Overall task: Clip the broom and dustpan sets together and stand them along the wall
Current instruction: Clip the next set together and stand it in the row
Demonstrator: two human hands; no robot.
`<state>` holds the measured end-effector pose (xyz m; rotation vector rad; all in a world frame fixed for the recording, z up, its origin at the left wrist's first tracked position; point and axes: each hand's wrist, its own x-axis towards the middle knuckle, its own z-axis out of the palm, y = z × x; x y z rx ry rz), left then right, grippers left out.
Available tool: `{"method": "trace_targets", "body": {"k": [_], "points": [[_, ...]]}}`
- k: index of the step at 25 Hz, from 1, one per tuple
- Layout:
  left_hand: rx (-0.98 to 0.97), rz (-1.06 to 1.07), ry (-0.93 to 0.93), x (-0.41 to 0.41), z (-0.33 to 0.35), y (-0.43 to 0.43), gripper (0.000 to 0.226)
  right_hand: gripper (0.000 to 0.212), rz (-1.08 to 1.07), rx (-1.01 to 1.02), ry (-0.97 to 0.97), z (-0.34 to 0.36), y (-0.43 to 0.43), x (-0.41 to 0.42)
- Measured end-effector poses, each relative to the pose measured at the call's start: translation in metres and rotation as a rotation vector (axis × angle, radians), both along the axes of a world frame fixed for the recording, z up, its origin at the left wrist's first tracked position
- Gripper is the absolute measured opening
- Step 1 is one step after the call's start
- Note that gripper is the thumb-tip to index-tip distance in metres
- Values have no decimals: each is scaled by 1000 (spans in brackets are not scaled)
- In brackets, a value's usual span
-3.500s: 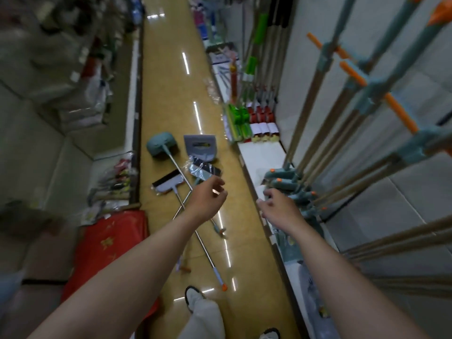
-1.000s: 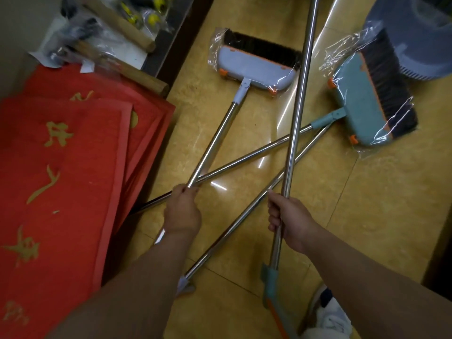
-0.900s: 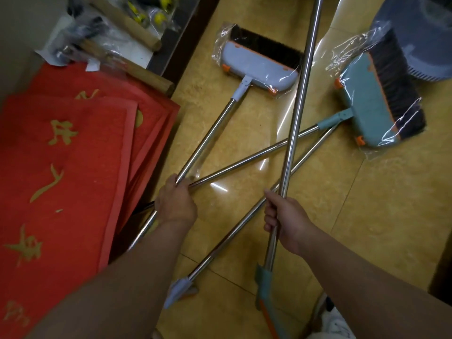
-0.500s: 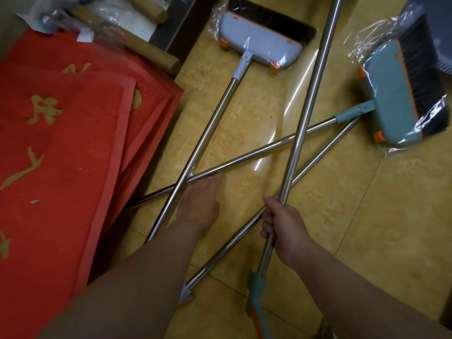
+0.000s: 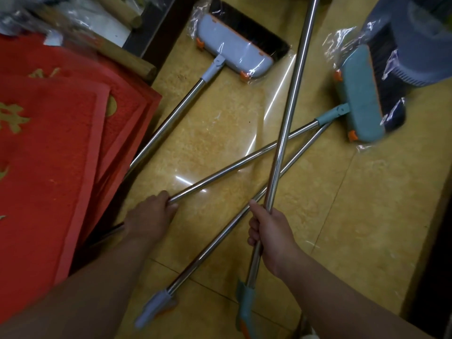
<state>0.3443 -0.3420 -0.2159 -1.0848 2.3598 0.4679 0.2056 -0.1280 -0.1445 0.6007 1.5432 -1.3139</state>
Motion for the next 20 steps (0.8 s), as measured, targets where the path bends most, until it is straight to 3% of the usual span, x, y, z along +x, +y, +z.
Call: {"method": "trace_targets", "body": {"k": [4, 7, 9, 11, 13, 14, 17, 20], "points": [[289, -134, 209, -32, 37, 46, 24, 19, 9, 12, 65, 33, 7, -9], [424, -80, 319, -81, 55, 72, 19, 16, 9, 21, 118, 53, 19, -18], [704, 12, 360, -107, 78, 80, 16, 18, 40, 36, 149, 64, 25, -23], [1059, 167, 248, -121, 111, 84, 47, 18, 69, 41, 151, 76, 30, -27], [1201, 183, 35, -116, 145, 85, 67, 11, 59, -15, 70, 96, 35, -29], [1214, 170, -33, -109, 159, 85, 65, 5, 78, -53, 2, 107, 39, -29], [1169, 145, -149, -74, 202, 81, 34, 30, 223, -116, -142, 147, 58, -20], [1187, 92, -205, -44, 260, 80, 43, 29, 238, -103, -169, 192, 69, -5]]}}
